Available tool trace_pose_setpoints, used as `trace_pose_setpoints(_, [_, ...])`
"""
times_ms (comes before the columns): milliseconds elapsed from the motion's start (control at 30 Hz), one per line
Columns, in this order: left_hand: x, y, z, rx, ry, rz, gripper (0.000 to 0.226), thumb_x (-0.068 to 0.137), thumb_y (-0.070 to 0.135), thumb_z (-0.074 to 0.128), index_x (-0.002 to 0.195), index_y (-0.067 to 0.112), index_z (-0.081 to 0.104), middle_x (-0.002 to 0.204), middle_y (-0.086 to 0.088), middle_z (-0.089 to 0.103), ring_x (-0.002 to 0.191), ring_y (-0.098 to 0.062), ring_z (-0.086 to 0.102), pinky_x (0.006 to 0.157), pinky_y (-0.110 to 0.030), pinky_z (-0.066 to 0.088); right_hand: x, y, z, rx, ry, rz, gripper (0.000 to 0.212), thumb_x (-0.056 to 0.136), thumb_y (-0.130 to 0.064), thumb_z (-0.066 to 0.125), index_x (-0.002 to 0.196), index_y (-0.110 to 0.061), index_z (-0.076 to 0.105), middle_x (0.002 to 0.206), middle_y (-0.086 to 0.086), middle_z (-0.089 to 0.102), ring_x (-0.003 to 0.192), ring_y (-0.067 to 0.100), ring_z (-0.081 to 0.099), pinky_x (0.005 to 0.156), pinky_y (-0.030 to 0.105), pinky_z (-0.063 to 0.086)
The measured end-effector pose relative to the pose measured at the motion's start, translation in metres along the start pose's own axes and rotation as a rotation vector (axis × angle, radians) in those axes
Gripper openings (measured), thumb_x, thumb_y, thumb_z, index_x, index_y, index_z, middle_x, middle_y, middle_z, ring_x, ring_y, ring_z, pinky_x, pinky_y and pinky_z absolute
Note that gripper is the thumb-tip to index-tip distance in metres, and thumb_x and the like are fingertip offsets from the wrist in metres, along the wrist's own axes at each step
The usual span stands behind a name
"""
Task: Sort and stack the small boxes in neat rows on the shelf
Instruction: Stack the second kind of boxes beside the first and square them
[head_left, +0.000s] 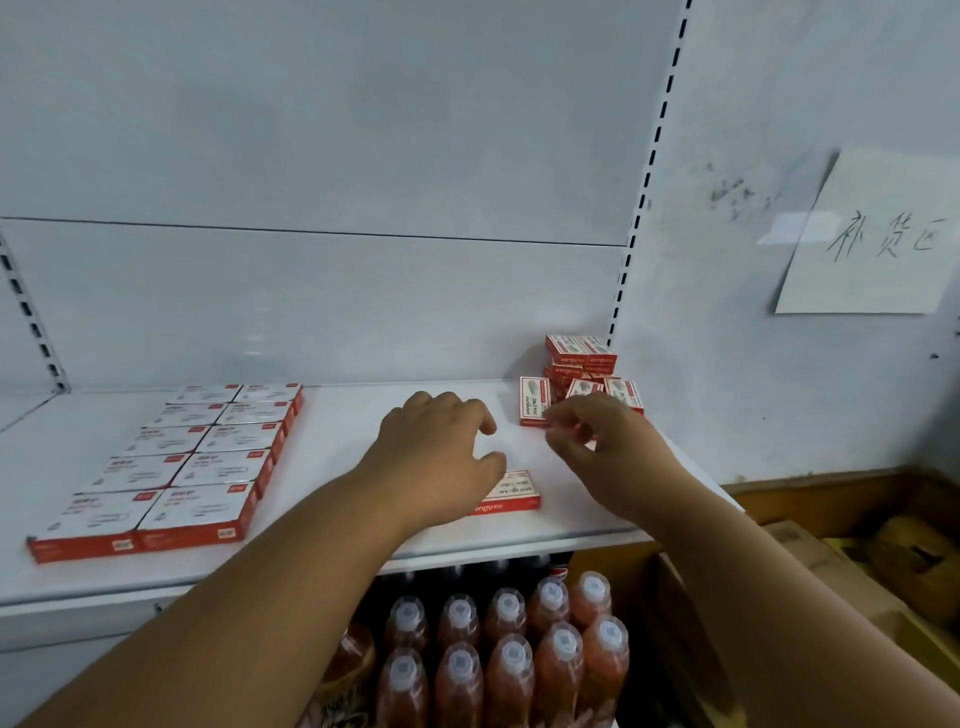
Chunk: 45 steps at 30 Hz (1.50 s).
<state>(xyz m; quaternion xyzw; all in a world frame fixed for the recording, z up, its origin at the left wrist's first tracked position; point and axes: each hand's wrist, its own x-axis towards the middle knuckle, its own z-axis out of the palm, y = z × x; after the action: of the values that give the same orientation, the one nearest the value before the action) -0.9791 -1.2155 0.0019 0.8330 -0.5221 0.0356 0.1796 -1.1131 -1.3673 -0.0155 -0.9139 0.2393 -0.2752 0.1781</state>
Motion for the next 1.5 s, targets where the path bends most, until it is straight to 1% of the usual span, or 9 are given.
trace_pose_setpoints(167, [0.045, 0.033, 0.004, -0.080, -0.072, -0.046, 0.032, 0.091, 0.046, 0.054, 0.119, 0.031, 0.059, 0.116, 0.008, 0.063, 0.109, -0.017, 0.055, 0.094, -0.036, 0.047, 0.033, 0.044, -0.021, -0.100, 0.090, 0.104, 0.021, 0.089, -0.034, 0.065, 0.108, -0.026, 0.066, 0.104, -0.008, 0.053, 0.100, 0.019, 0.056, 0.083, 0.028, 0.045])
trace_pose_setpoints(367, [0.101, 0.077, 0.021, 0.111, -0.122, -0.084, 0.038, 0.091, 0.059, 0.051, 0.108, 0.026, 0.060, 0.097, 0.003, 0.064, 0.086, -0.019, 0.060, 0.069, -0.031, 0.045, 0.059, 0.077, -0.036, -0.266, -0.161, 0.287, 0.058, 0.085, -0.067, 0.052, 0.122, -0.022, 0.049, 0.114, 0.006, 0.058, 0.103, 0.027, 0.059, 0.086, 0.037, 0.049])
trace_pose_setpoints(633, [0.111, 0.097, 0.033, 0.128, -0.107, -0.193, 0.033, 0.087, 0.045, 0.061, 0.112, 0.023, 0.057, 0.104, 0.001, 0.065, 0.091, -0.020, 0.062, 0.071, -0.031, 0.049, 0.064, 0.097, -0.051, -0.031, -0.211, 0.204, 0.042, 0.086, -0.041, 0.060, 0.121, -0.022, 0.046, 0.107, 0.000, 0.063, 0.089, 0.018, 0.061, 0.069, 0.030, 0.049])
trace_pose_setpoints(867, [0.080, 0.086, 0.019, -0.220, 0.162, -0.281, 0.024, 0.082, 0.020, 0.074, 0.094, 0.034, 0.058, 0.091, 0.017, 0.064, 0.072, 0.000, 0.059, 0.057, -0.015, 0.041, 0.061, 0.093, -0.054, 0.490, -0.130, 0.188, 0.033, 0.094, -0.015, 0.059, 0.123, -0.029, 0.051, 0.092, -0.016, 0.063, 0.069, 0.002, 0.066, 0.045, 0.014, 0.048])
trace_pose_setpoints(967, [0.059, 0.073, 0.012, -0.429, 0.283, -0.368, 0.020, 0.086, 0.020, 0.073, 0.093, 0.034, 0.061, 0.080, 0.019, 0.069, 0.056, 0.003, 0.059, 0.047, -0.011, 0.038, 0.056, 0.079, -0.055, 0.681, -0.128, 0.174, 0.018, 0.092, -0.011, 0.063, 0.102, -0.026, 0.060, 0.088, -0.005, 0.072, 0.064, 0.006, 0.068, 0.054, 0.024, 0.055])
trace_pose_setpoints(1033, [0.045, 0.063, 0.006, -0.574, 0.347, -0.401, 0.020, 0.086, 0.019, 0.073, 0.091, 0.034, 0.062, 0.084, 0.018, 0.072, 0.068, -0.002, 0.066, 0.060, -0.021, 0.049, 0.053, 0.068, -0.054, 0.827, -0.139, 0.177, 0.016, 0.090, -0.006, 0.063, 0.096, -0.021, 0.065, 0.085, 0.003, 0.075, 0.063, 0.014, 0.066, 0.058, 0.033, 0.054])
trace_pose_setpoints(1167, [0.017, 0.045, -0.007, -0.822, 0.403, -0.429, 0.026, 0.090, 0.011, 0.068, 0.098, 0.035, 0.063, 0.095, 0.009, 0.075, 0.080, -0.014, 0.070, 0.075, -0.038, 0.052, 0.046, 0.039, -0.046, 1.139, -0.226, 0.223, 0.017, 0.093, 0.001, 0.056, 0.101, -0.008, 0.067, 0.092, 0.010, 0.075, 0.072, 0.020, 0.061, 0.059, 0.027, 0.046])
trace_pose_setpoints(1367, [-0.013, 0.025, -0.021, -1.379, 0.419, -0.426, 0.064, 0.085, -0.014, 0.060, 0.126, 0.035, 0.056, 0.095, -0.015, 0.070, 0.080, -0.028, 0.074, 0.068, -0.035, 0.055, 0.033, -0.014, -0.024, 1.686, -0.266, 0.458, 0.027, 0.093, -0.002, 0.057, 0.070, -0.009, 0.069, 0.074, 0.012, 0.069, 0.071, 0.025, 0.065, 0.086, 0.042, 0.049])
trace_pose_setpoints(1500, [-0.027, 0.007, -0.025, -1.307, 0.378, -0.496, 0.034, 0.093, 0.005, 0.059, 0.118, 0.028, 0.063, 0.086, -0.012, 0.074, 0.073, -0.027, 0.072, 0.059, -0.034, 0.049, 0.018, -0.036, -0.006, 1.744, -0.261, 0.471, 0.010, 0.093, 0.001, 0.054, 0.089, -0.004, 0.062, 0.082, 0.015, 0.070, 0.074, 0.026, 0.070, 0.075, 0.036, 0.060])
